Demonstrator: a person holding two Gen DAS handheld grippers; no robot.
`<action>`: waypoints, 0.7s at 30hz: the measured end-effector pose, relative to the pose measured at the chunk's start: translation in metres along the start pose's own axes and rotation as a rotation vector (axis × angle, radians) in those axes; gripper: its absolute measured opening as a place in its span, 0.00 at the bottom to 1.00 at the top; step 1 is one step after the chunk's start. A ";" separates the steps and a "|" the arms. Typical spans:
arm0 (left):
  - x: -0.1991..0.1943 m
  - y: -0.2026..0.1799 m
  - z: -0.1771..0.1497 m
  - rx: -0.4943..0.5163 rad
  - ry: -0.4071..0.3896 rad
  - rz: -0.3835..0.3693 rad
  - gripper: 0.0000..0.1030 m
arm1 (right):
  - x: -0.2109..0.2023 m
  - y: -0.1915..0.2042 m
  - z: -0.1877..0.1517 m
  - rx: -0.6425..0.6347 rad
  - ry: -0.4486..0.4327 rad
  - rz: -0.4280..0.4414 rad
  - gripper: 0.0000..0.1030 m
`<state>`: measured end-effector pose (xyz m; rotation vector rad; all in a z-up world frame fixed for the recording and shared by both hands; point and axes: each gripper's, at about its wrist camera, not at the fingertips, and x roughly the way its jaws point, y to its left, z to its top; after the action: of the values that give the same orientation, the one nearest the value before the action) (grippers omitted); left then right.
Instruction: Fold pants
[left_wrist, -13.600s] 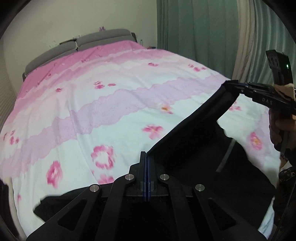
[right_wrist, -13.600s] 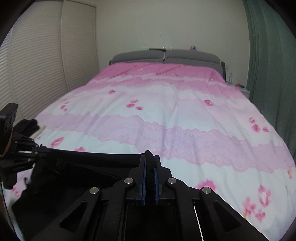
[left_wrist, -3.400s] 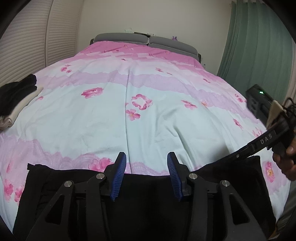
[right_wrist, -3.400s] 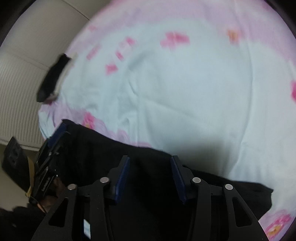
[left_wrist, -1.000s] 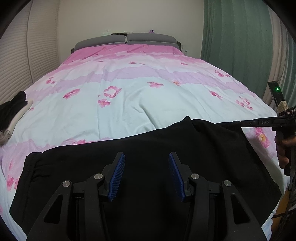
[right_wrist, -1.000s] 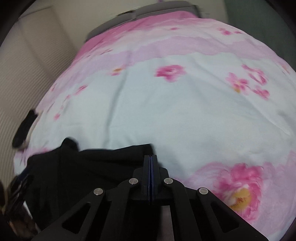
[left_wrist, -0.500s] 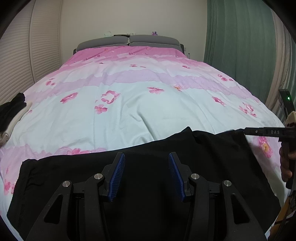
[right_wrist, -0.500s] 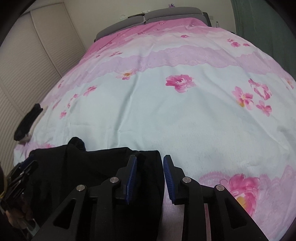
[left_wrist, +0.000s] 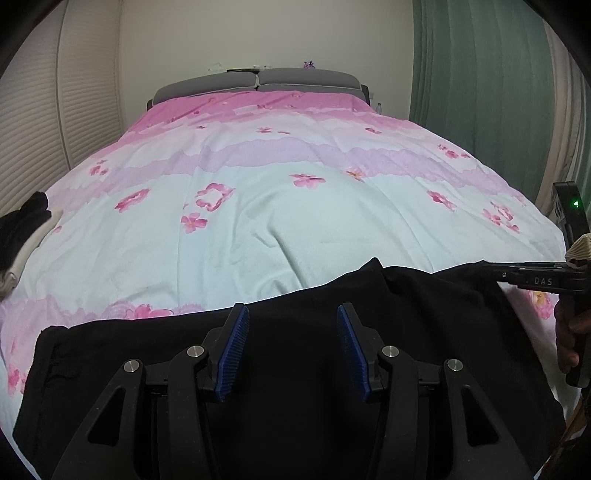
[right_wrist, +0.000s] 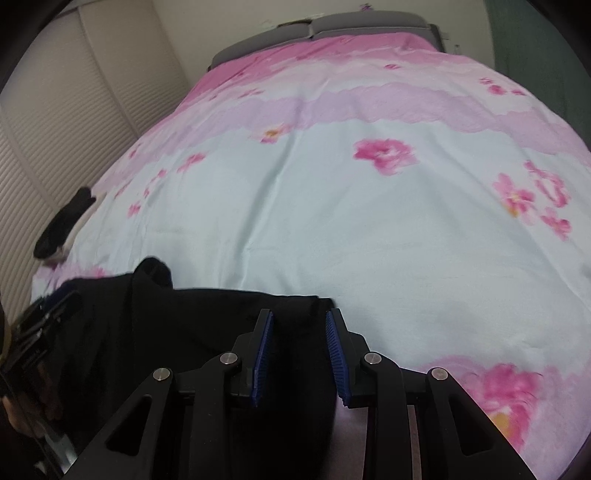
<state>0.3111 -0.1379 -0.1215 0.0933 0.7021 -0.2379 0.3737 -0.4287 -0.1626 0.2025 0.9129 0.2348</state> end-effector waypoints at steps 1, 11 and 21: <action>0.000 -0.001 0.000 0.002 0.001 0.001 0.48 | 0.001 0.002 0.000 -0.010 -0.009 -0.003 0.10; 0.001 -0.008 0.000 0.018 0.003 0.004 0.48 | -0.024 -0.013 -0.010 0.093 -0.093 -0.043 0.04; -0.022 -0.012 -0.003 0.021 -0.022 -0.002 0.48 | -0.044 -0.015 -0.022 0.116 -0.100 -0.088 0.43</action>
<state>0.2905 -0.1455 -0.1096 0.1098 0.6775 -0.2483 0.3319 -0.4546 -0.1461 0.2778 0.8345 0.0894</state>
